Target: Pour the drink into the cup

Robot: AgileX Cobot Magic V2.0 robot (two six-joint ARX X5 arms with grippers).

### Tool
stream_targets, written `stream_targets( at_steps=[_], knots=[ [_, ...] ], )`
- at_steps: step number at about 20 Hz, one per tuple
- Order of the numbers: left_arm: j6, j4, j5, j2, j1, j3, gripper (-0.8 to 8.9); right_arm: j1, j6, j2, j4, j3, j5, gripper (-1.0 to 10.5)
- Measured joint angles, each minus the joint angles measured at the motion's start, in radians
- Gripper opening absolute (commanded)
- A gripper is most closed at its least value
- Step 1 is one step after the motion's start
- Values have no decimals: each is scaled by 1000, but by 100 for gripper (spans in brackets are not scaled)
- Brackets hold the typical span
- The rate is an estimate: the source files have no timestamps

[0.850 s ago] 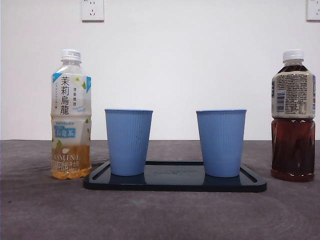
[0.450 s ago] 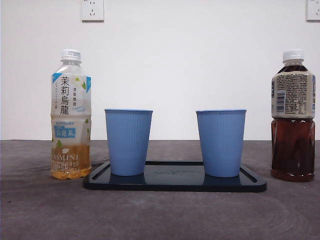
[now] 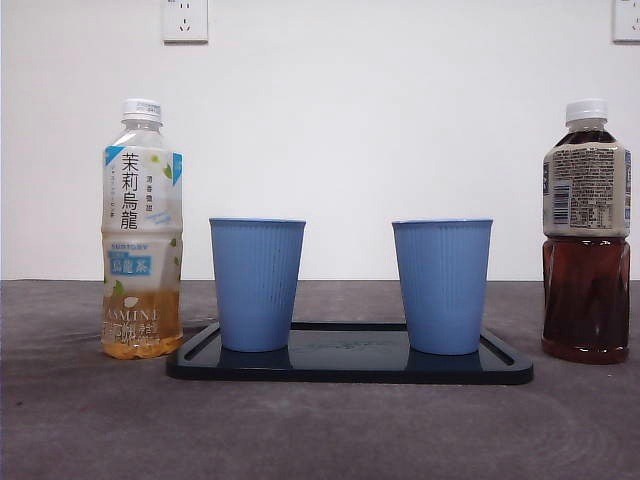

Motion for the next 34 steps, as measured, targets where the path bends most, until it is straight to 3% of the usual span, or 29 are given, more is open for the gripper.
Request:
stream_targets(
  at_steps=[7, 12, 19, 23, 30, 34],
  knots=[
    [0, 0, 0, 0, 0, 0, 562, 0, 13, 0, -15, 0, 17, 599],
    [0, 0, 0, 0, 0, 0, 562, 0, 27, 1, -82, -19, 170, 599],
    [0, 2, 0, 0, 0, 0, 561, 0, 62, -39, -13, -194, 290, 598],
    [0, 3, 0, 0, 0, 0, 561, 0, 113, -65, 98, -332, 348, 598],
    [0, 6, 0, 2, 0, 0, 561, 1, 167, -48, 504, -641, 510, 599],
    [0, 9, 0, 11, 0, 0, 561, 1, 177, 16, 743, -747, 522, 599]
  ],
)
